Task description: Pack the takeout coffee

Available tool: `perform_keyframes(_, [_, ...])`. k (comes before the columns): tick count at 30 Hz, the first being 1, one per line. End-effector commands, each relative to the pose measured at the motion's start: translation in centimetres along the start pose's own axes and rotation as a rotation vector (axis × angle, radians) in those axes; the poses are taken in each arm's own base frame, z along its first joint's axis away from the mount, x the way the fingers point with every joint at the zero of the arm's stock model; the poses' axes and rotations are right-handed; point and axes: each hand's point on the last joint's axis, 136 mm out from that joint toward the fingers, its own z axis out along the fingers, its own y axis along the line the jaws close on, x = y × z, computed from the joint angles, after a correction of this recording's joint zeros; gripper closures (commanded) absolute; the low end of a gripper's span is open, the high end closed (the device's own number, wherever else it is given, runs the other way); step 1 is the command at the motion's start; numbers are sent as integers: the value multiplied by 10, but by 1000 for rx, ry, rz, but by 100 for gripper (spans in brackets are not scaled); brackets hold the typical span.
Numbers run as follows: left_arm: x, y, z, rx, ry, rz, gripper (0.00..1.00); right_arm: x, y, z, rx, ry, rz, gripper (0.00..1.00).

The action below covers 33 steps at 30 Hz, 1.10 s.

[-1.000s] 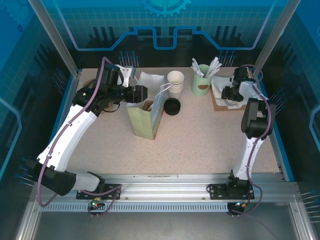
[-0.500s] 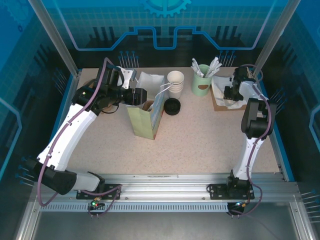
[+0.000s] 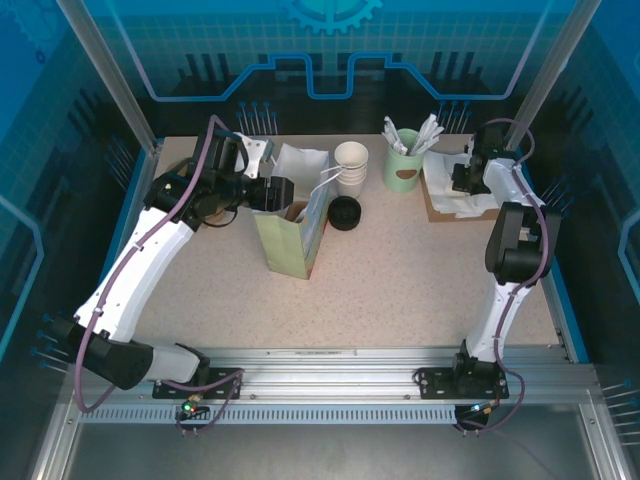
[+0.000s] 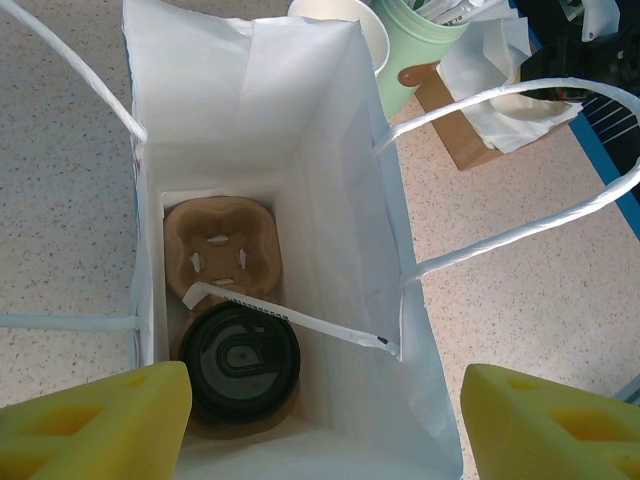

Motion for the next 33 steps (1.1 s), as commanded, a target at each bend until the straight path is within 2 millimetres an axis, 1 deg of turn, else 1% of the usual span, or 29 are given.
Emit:
perform_keyframes(1, [-3, -3, -8, 6, -29, 31, 27, -15, 6, -33, -12, -55, -8, 90])
perform_keyframes(2, [-3, -3, -8, 7, -32, 31, 27, -16, 6, -39, -14, -66, -6, 92])
perform_keyframes(7, [-5, -6, -10, 18, -41, 31, 27, -21, 10, -76, -40, -135, 14, 93])
perform_keyframes(13, [-2, -4, -12, 8, -31, 33, 27, -19, 23, -132, -132, -235, 51, 93])
perform_keyframes(16, [-1, -4, -14, 7, -30, 37, 27, -14, 34, -166, -193, -297, 64, 93])
perform_keyframes(19, [0, -4, -16, 2, -29, 39, 27, -8, 46, -204, -244, -369, 55, 93])
perform_keyframes(28, [7, 0, -17, -12, -19, 46, 27, 16, 77, -317, -366, -574, -44, 92])
perform_keyframes(30, [7, 0, -18, -14, -18, 48, 27, 20, 90, -344, -414, -620, -84, 92])
perform_keyframes(33, [7, 3, -21, -17, -22, 41, 27, 27, 117, -381, -494, -682, -166, 92])
